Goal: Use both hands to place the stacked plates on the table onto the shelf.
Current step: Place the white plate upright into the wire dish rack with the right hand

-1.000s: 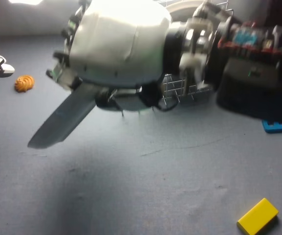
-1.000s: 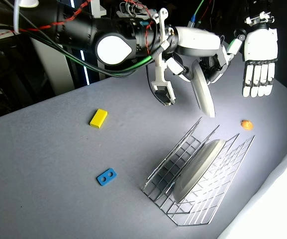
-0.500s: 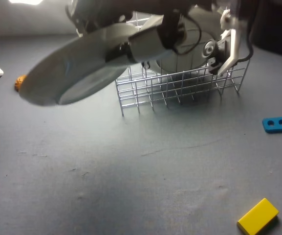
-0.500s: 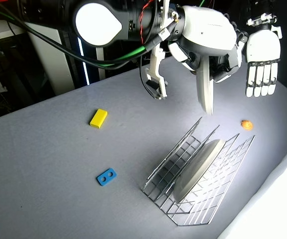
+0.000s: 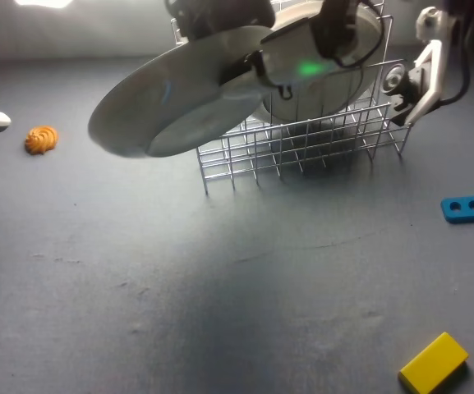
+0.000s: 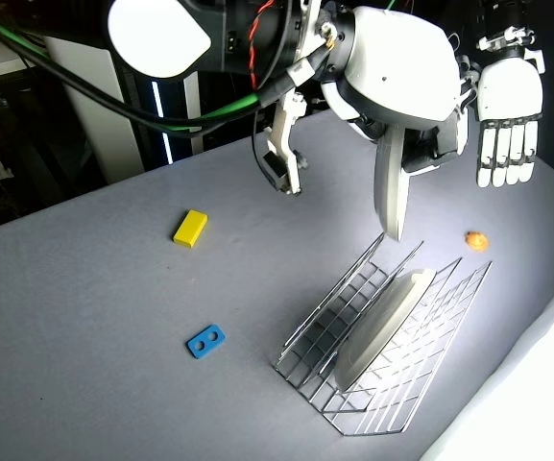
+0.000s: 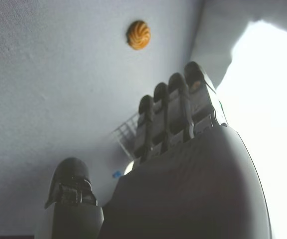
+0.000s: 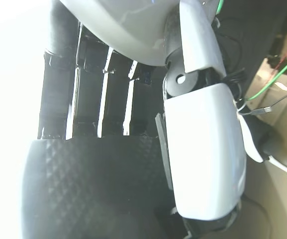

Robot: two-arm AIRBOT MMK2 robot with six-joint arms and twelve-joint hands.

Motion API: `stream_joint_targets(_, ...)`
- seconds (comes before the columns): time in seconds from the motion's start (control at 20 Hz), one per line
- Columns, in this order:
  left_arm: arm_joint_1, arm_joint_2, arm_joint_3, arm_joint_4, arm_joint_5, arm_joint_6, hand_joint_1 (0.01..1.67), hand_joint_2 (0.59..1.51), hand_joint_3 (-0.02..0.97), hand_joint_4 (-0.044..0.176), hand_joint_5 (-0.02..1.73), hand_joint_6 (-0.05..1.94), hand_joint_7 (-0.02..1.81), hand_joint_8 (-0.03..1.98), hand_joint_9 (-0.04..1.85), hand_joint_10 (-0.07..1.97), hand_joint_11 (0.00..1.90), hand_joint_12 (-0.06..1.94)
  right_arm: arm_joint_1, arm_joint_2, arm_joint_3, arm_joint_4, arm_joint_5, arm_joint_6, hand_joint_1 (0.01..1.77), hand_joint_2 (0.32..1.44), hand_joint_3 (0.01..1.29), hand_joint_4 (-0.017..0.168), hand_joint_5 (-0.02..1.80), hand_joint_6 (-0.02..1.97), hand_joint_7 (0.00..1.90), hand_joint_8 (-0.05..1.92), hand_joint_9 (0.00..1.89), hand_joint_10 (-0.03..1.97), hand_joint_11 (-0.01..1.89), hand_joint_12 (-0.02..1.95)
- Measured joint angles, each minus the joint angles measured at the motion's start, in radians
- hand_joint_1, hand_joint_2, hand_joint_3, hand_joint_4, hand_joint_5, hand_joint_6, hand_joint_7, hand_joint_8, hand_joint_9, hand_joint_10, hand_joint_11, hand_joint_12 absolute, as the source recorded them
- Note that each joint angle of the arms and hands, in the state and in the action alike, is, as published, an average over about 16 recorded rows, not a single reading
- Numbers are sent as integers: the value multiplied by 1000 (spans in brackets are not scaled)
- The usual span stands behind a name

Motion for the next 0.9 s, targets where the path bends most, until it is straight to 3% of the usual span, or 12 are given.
stream_joint_targets(0.3, 24, 0, 2, 39, -159, 1, 15, 1207, 10, 6, 142, 5, 142, 9, 98, 18, 15, 203, -11, 28, 16, 92, -7, 0, 1213, 1013, 11, -8, 925, 941, 1100, 894, 1135, 658, 835, 1392)
stream_joint_targets(0.9, 58, 2, -9, 120, -666, 25, 15, 1208, 11, 5, 148, 6, 148, 7, 97, 18, 14, 193, -59, 43, 99, 234, -6, 0, 1250, 1014, 10, -8, 903, 937, 1070, 915, 1069, 803, 828, 1412)
